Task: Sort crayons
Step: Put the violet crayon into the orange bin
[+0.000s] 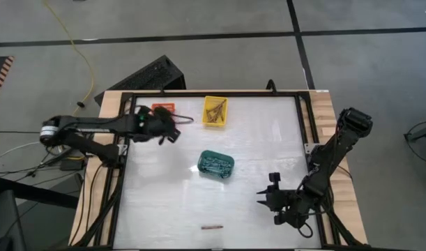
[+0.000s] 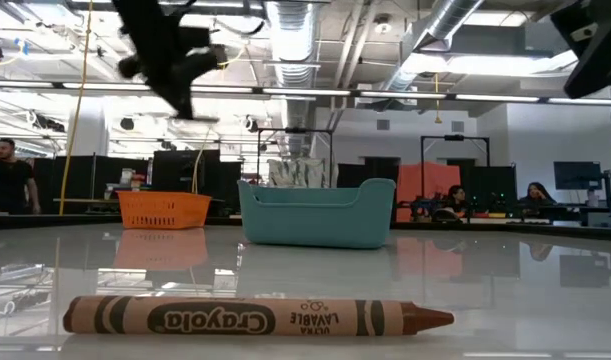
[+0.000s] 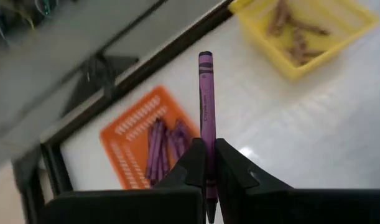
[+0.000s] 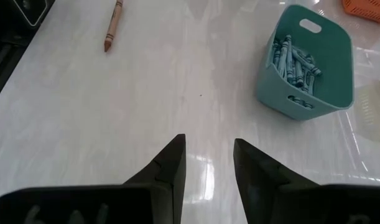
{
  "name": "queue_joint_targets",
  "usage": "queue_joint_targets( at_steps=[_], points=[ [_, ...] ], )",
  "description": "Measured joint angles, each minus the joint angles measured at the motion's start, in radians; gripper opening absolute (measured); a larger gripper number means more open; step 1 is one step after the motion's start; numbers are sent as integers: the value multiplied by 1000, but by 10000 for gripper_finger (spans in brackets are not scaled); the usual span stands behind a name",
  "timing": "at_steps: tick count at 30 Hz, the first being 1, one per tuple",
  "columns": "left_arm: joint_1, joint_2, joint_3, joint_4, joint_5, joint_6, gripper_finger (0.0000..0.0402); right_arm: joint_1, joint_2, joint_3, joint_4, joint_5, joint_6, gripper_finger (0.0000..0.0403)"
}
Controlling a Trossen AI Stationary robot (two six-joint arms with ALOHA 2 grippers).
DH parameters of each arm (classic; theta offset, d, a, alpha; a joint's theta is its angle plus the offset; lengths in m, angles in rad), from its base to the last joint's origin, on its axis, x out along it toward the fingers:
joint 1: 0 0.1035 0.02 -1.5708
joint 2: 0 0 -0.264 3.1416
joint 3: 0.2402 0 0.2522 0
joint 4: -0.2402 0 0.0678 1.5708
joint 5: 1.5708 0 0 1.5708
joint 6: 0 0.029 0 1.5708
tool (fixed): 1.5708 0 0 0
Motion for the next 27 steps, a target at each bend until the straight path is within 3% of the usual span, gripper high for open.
queue_joint_targets(
  at_steps=[5, 11, 20, 27],
  points=[
    [163, -119, -159, 87, 140, -20, 0, 1, 0, 0, 3, 1, 0, 128],
    [324, -165, -274, 256, 262, 8, 0, 1, 0, 0, 10, 24, 0, 128],
    [528, -161, -295, 332, 371, 56, 1, 3, 0, 0, 33, 23, 0, 128],
    [567, -111, -295, 325, 441, 39, 2, -2, 0, 0, 32, 24, -2, 128]
  ],
)
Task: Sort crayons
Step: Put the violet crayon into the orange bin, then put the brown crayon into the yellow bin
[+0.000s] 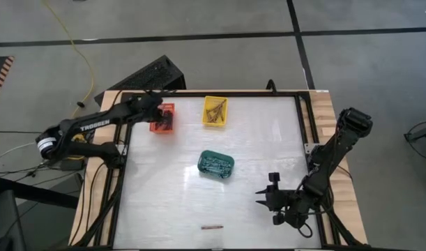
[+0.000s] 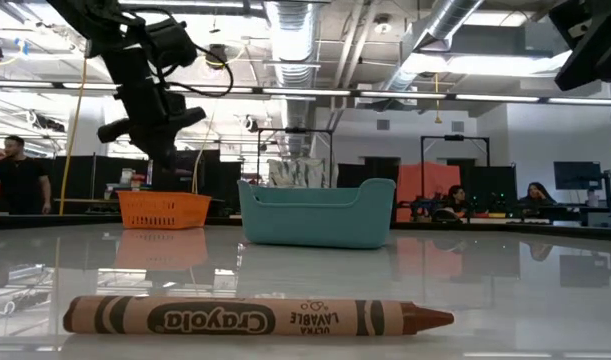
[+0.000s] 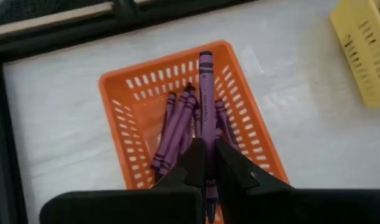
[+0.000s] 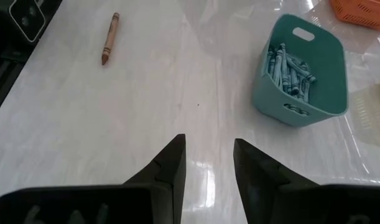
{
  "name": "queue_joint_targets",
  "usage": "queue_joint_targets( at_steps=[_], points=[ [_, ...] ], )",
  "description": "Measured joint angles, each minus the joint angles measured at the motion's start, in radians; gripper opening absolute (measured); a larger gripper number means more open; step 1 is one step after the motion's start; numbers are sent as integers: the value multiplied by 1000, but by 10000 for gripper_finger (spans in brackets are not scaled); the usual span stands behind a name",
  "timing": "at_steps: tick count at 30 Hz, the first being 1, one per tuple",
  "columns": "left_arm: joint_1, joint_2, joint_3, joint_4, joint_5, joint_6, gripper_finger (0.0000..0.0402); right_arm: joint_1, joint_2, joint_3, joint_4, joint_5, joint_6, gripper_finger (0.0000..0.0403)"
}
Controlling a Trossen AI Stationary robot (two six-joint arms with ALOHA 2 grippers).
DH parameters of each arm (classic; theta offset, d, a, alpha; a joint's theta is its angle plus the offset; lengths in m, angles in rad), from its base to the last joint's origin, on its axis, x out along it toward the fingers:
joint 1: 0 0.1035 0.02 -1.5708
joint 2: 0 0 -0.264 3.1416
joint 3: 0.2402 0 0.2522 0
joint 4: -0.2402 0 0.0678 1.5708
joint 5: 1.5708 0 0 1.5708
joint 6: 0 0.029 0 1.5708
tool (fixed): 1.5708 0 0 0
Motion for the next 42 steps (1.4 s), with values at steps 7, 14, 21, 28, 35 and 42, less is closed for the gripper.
queue_joint_targets(
  at_steps=[7, 14, 21, 28, 35, 42],
  points=[
    [-1, 116, 0, -3, 44, -41, 3, 6, 0, 0, 2, 3, 3, 128],
    [-12, 178, 0, 9, 35, -70, 43, 9, 0, 0, 4, 2, 8, 128],
    [-16, 159, 0, 29, 32, -61, 117, 15, 5, 0, 57, -12, -18, 128],
    [-70, 69, 0, 104, 102, -16, 143, 8, 115, 1, 365, -131, -164, 128],
    [-254, -47, 0, 133, 155, 38, 140, -34, 304, 30, 665, -189, -226, 128],
    [-500, -89, 0, 131, 134, 52, 140, -93, 479, 191, 697, -217, -263, 157]
  ],
)
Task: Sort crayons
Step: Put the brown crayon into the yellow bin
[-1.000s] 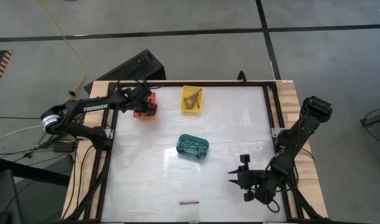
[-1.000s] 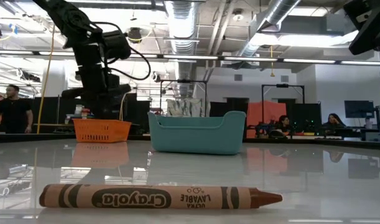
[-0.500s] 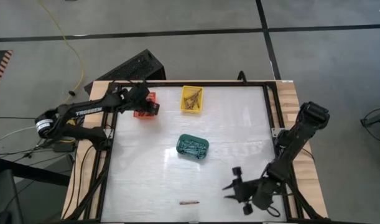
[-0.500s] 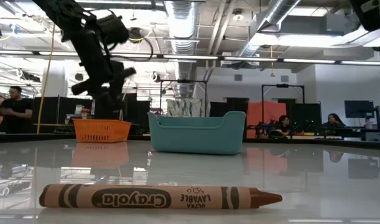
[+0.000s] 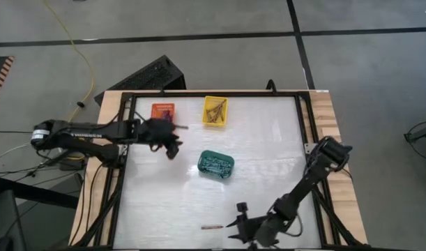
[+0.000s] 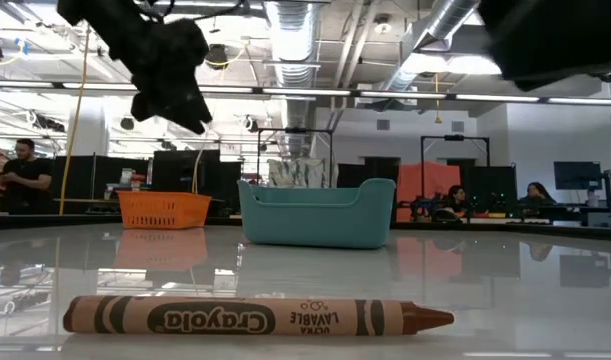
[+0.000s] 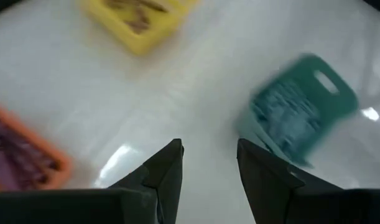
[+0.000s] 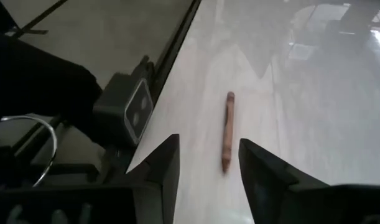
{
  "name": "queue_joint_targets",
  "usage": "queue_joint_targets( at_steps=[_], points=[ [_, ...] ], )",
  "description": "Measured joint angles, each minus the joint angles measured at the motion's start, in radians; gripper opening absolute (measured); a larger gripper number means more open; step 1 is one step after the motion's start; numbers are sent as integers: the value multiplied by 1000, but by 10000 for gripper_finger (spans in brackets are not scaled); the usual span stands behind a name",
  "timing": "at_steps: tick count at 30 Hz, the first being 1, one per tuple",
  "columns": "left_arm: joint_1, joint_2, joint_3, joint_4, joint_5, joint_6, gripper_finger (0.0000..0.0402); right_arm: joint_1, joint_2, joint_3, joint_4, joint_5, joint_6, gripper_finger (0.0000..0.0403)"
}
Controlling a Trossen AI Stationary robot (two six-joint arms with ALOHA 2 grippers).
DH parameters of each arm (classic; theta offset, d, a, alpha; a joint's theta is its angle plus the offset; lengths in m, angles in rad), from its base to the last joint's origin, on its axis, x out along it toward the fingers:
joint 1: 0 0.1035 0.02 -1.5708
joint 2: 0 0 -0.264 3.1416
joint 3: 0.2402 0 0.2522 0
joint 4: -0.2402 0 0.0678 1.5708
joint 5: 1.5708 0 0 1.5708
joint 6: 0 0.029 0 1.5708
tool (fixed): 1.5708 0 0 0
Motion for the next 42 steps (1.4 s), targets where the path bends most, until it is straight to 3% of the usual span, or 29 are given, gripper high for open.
queue_joint_targets(
  at_steps=[11, 20, 29, 42],
  points=[
    [-378, 6, 0, -3, -131, -80, 140, -107, 218, 291, -169, -63, -24, 151],
    [-614, 6, 0, -2, -286, -158, 139, -156, 326, 402, -234, -200, 37, 144],
    [-696, 6, 0, 1, -378, -182, 139, -162, 351, 429, -284, -207, 83, 135],
    [-698, 6, 0, 5, -395, -159, 139, -182, 348, 427, -306, -213, 59, 48]
  ],
)
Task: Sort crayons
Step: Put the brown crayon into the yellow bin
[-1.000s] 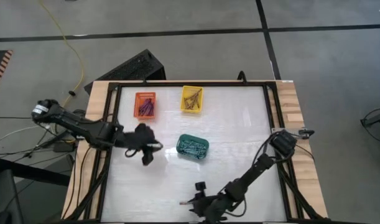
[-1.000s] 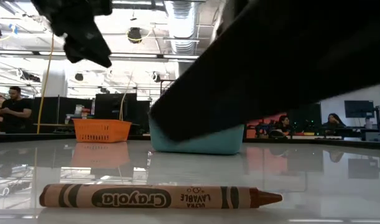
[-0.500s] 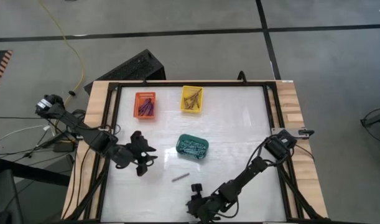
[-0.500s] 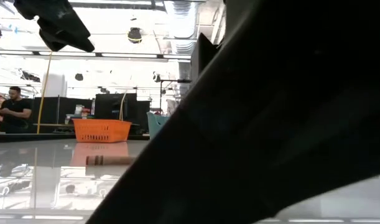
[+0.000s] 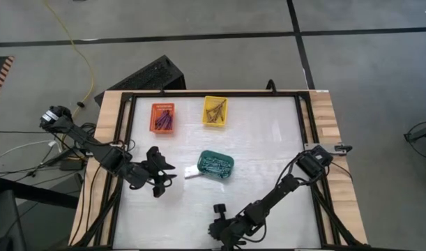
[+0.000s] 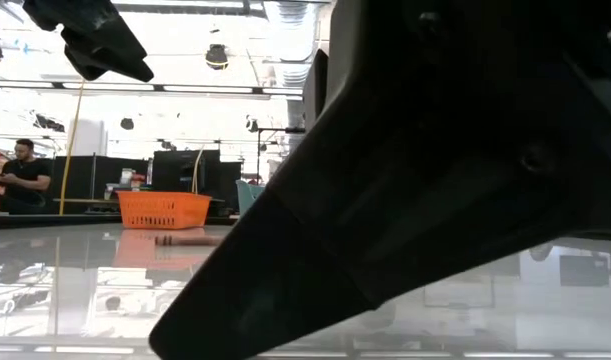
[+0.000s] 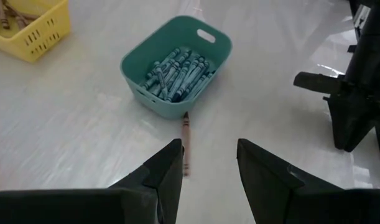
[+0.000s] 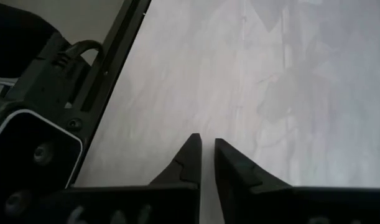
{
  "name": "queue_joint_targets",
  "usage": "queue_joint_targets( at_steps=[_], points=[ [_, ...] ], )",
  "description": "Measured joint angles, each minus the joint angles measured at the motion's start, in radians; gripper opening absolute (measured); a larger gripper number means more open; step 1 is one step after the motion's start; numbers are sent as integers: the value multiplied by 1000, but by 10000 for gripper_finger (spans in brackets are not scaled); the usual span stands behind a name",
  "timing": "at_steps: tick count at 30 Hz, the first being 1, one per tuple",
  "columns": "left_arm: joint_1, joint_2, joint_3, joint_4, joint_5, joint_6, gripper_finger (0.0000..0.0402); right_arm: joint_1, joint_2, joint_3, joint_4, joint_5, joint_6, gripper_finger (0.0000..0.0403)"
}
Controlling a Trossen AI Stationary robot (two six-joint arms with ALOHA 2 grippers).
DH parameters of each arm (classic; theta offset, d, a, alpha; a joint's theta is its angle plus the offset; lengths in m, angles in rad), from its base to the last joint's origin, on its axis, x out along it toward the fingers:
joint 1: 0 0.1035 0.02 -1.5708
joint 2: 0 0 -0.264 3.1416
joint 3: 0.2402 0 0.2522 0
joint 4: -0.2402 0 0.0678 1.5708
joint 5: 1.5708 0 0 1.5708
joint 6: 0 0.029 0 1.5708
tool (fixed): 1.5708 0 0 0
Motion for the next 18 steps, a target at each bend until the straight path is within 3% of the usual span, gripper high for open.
queue_joint_targets(
  at_steps=[18],
  points=[
    [-40, 0, 0, -26, -3, -27, 139, -30, -88, -1, -13, 35, -114, 48]
  ],
)
